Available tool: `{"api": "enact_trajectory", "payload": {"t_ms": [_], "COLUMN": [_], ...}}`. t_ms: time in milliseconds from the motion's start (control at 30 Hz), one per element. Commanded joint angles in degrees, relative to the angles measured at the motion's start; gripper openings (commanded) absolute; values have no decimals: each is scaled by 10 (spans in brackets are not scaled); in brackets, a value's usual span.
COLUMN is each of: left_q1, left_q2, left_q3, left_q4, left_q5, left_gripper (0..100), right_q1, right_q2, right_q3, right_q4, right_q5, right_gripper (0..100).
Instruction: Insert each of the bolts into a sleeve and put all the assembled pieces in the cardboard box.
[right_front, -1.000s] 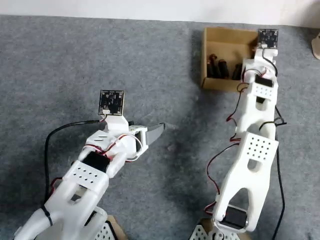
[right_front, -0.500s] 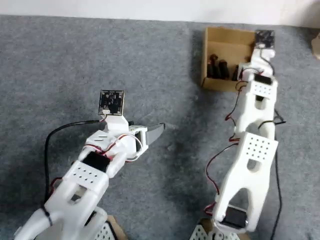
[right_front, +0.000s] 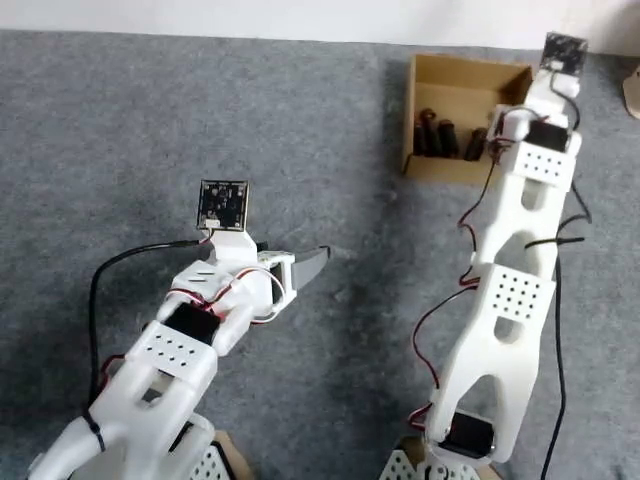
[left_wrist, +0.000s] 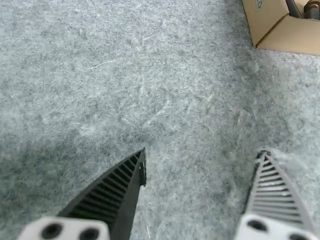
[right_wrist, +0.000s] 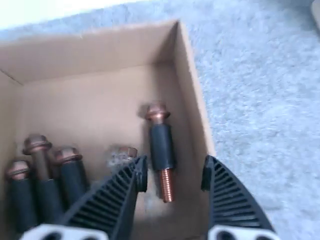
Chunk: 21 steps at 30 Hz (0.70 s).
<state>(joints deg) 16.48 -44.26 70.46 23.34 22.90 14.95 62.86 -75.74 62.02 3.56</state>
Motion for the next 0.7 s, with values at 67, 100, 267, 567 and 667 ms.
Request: {"api": "enact_trajectory", "payload": {"t_ms": [67,100,267,567,667], "left_q1": [-6,-6,-4,-4,-7], "left_q2": [-4,-4,-4,-5,-6], "left_q3": [-2,-2,-2,-3,-4], "left_q4": [4,4,6,7,7], "left_q5": [4,4,4,5,4], "left_gripper": [325,325,325,310,204], "right_q1": [-6,-6,-15,-62,-61], "right_q2": [-29,-29,-29,-51,-73], "right_q3": [-127,-140,-182,-255,-255], "right_q4": [87,102,204,393,390], "right_q5": [-7,-7,-7,-7,-8], "right_gripper": [166,166,166,166,123]}}
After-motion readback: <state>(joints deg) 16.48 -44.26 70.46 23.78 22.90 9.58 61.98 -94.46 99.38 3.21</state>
